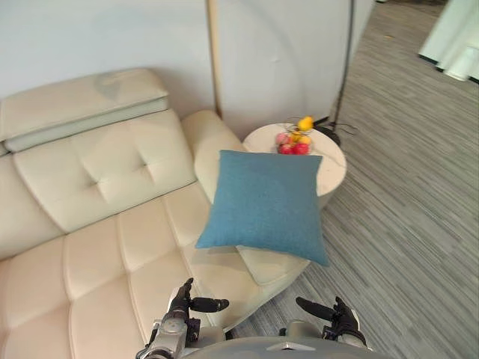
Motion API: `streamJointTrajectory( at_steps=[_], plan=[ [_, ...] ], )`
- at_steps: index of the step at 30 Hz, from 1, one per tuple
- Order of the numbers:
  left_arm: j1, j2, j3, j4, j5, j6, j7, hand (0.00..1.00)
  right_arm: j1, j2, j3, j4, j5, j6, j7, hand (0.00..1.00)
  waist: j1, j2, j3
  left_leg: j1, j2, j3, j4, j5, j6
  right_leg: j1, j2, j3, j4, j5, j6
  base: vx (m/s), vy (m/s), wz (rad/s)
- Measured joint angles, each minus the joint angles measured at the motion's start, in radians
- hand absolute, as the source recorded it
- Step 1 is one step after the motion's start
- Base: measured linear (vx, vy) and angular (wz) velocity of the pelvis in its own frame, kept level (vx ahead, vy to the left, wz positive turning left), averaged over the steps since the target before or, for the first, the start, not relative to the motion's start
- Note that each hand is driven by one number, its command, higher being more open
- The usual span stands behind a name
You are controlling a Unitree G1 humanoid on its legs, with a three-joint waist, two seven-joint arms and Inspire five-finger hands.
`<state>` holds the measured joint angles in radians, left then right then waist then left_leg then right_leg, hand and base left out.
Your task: Pick up cushions and gather them together orderly.
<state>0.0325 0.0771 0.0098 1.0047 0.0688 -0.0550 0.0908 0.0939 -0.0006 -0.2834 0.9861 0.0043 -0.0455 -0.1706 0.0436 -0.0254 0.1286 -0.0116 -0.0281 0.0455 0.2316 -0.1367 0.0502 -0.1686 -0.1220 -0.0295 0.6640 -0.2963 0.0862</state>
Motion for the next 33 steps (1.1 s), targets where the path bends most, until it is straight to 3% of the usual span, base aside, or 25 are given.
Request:
streamJointTrajectory(
  at_steps=[1,2,3,4,6,11,20,24,28,33],
  plan=[
    [0.002,-0.003,0.011,0.0,0.0,0.0,0.002,1.0,0.005,0.003,0.001,-0.001,0.004,-0.001,0.0,1.0,0.002,-0.001,-0.007,-0.014,0.0,-0.042,0.012,-0.006,-0.016,0.001,0.041,0.089,-0.126,0.009,0.001,0.14,-0.247,1.29],
    [0.002,-0.002,0.013,-0.001,0.0,0.0,0.004,1.0,0.011,0.008,0.001,-0.001,0.008,-0.001,0.0,1.0,0.004,-0.008,-0.011,-0.024,-0.005,-0.058,0.021,-0.012,-0.027,0.009,0.05,0.134,-0.2,0.037,-0.007,0.13,-0.263,1.03],
    [0.0,-0.003,0.019,0.002,0.0,0.001,0.012,1.0,0.013,0.02,-0.004,-0.001,0.025,0.002,0.005,1.0,0.009,-0.016,-0.018,-0.036,-0.005,-0.085,0.045,-0.029,-0.05,0.02,0.043,0.126,-0.252,0.105,-0.024,0.14,-0.285,0.9],
    [0.011,-0.021,0.022,0.0,0.001,0.001,0.013,1.0,0.026,0.013,-0.01,-0.013,0.027,-0.001,0.005,1.0,0.007,0.006,-0.031,-0.043,0.027,-0.069,0.047,-0.032,-0.062,0.04,0.056,0.085,-0.289,0.11,-0.033,0.18,-0.33,0.75],
    [0.016,-0.039,0.054,-0.002,0.001,-0.001,0.012,1.0,0.028,0.004,-0.005,-0.014,0.031,0.001,0.003,1.0,0.007,0.023,-0.038,-0.041,0.063,-0.055,0.034,-0.028,-0.076,0.062,0.074,0.044,-0.323,0.116,-0.042,0.15,-0.275,0.45],
    [0.018,-0.035,0.055,-0.004,0.001,-0.001,0.013,1.0,0.039,0.012,0.001,-0.021,0.036,0.001,-0.003,1.0,0.009,0.021,-0.04,-0.02,0.098,-0.062,0.004,-0.016,-0.114,0.12,0.096,-0.011,-0.384,0.128,-0.06,0.07,-0.141,0.29],
    [0.022,-0.021,0.055,-0.018,-0.001,0.001,0.039,1.0,0.088,0.021,0.029,-0.123,0.035,0.0,-0.022,1.0,0.007,0.007,-0.051,-0.003,0.089,-0.059,-0.016,0.005,-0.119,0.153,0.085,-0.019,-0.426,0.145,-0.056,-0.01,0.021,0.04],
    [0.022,-0.002,0.088,-0.051,-0.001,0.007,0.036,1.0,0.147,-0.004,-0.015,-0.287,0.015,0.001,-0.029,1.0,0.002,0.011,-0.052,0.004,0.094,-0.05,-0.033,0.017,-0.12,0.151,0.086,-0.019,-0.415,0.148,-0.058,-0.09,-0.014,0.0],
    [0.021,0.053,0.15,-0.126,-0.001,0.013,0.034,1.0,0.21,-0.07,-0.072,-0.462,-0.014,0.002,-0.029,1.0,-0.003,0.018,-0.053,0.006,0.127,0.045,-0.031,0.011,-0.119,0.149,0.086,-0.018,-0.405,0.145,-0.058,-0.1,-0.026,0.01],
    [0.033,0.093,0.212,-0.21,-0.031,0.013,0.05,1.0,0.243,-0.088,-0.175,-0.657,-0.023,0.001,-0.034,1.0,-0.014,0.03,-0.055,0.011,0.13,0.065,-0.031,0.01,-0.119,0.149,0.086,-0.008,-0.405,0.143,-0.056,0.0,0.006,-0.06]
  ],
)
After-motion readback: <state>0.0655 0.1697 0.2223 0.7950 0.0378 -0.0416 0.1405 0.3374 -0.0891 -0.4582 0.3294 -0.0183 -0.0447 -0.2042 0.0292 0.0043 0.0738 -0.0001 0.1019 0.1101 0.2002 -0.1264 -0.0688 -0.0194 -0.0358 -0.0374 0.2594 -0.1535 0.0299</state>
